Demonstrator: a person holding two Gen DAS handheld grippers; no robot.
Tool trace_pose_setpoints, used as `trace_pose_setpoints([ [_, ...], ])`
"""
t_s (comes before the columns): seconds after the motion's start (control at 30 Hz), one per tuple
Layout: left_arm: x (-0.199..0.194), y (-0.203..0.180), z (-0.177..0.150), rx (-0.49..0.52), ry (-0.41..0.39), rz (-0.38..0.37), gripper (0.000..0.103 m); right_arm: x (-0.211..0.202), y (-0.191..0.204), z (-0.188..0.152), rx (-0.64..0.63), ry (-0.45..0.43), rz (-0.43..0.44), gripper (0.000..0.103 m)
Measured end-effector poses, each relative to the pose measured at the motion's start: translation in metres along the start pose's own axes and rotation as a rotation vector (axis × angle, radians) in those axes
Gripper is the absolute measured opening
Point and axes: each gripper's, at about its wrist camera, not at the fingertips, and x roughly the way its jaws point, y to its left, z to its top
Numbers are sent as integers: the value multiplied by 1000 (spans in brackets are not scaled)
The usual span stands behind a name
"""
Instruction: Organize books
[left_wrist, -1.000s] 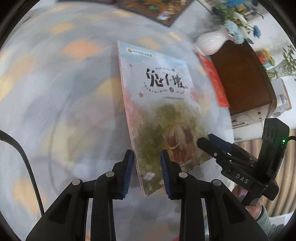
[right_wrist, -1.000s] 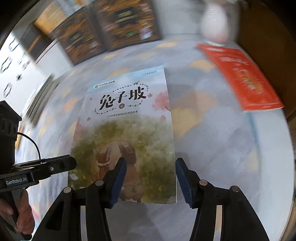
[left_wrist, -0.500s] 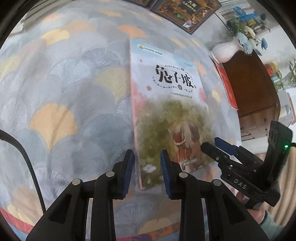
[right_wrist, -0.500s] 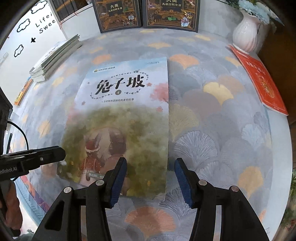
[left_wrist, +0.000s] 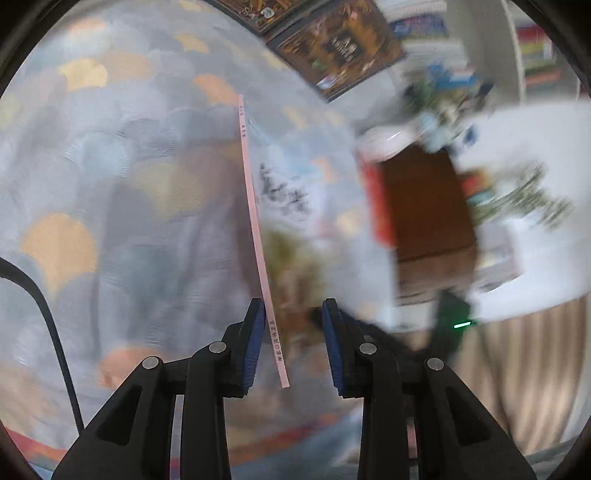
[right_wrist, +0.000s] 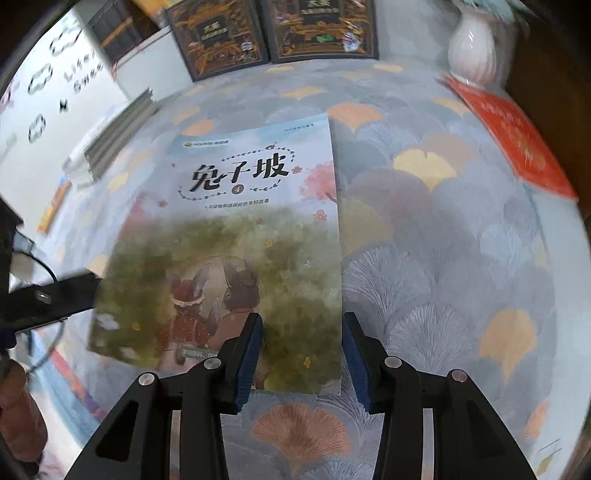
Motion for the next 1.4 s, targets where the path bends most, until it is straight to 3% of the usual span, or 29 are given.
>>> trace_pose_setpoints([
  [0.03, 1, 0, 0, -4, -3, -6, 27, 0, -2, 1, 18, 2, 13, 44],
  [0.1, 13, -1, -3, 25, 8, 65, 26, 0, -2, 0, 25, 1, 17, 44],
  [0.17, 27, 0, -7, 49, 26, 134, 17, 0, 0, -1, 15, -1, 11, 45],
  [0.2, 33, 4, -8, 44, 42, 138, 10, 0, 1, -1, 8, -4, 8, 45],
  [0.3, 50, 10, -13, 7, 69, 137, 9, 1, 0, -2, 14, -5, 9, 45],
  [0.43, 42, 5, -10, -24, 29, 82, 9, -2, -10, 5, 52, 50, 65, 46],
  [0.57, 31, 1, 4, -74, 14, 3, 9, -11, -38, 6, 181, 73, 173, 50],
  [0.77, 35, 1, 17, -183, 39, -125, 9, -1, -78, -1, 451, 100, 457, 51],
  [0.93, 37, 9, 19, -236, 71, -167, 9, 28, -86, 0, 584, 176, 655, 54],
  [1.03, 38, 14, 20, -252, 82, -165, 9, 39, -82, 9, 603, 165, 695, 53],
  [1.1, 37, 16, 20, -247, 81, -139, 9, 37, -81, 16, 595, 138, 695, 45],
  [1.2, 35, 19, 21, -219, 78, -84, 9, 27, -69, 26, 479, 122, 592, 33],
  [1.4, 39, 7, 18, -40, 101, 124, 9, 6, -26, 33, 196, 60, 330, 32],
])
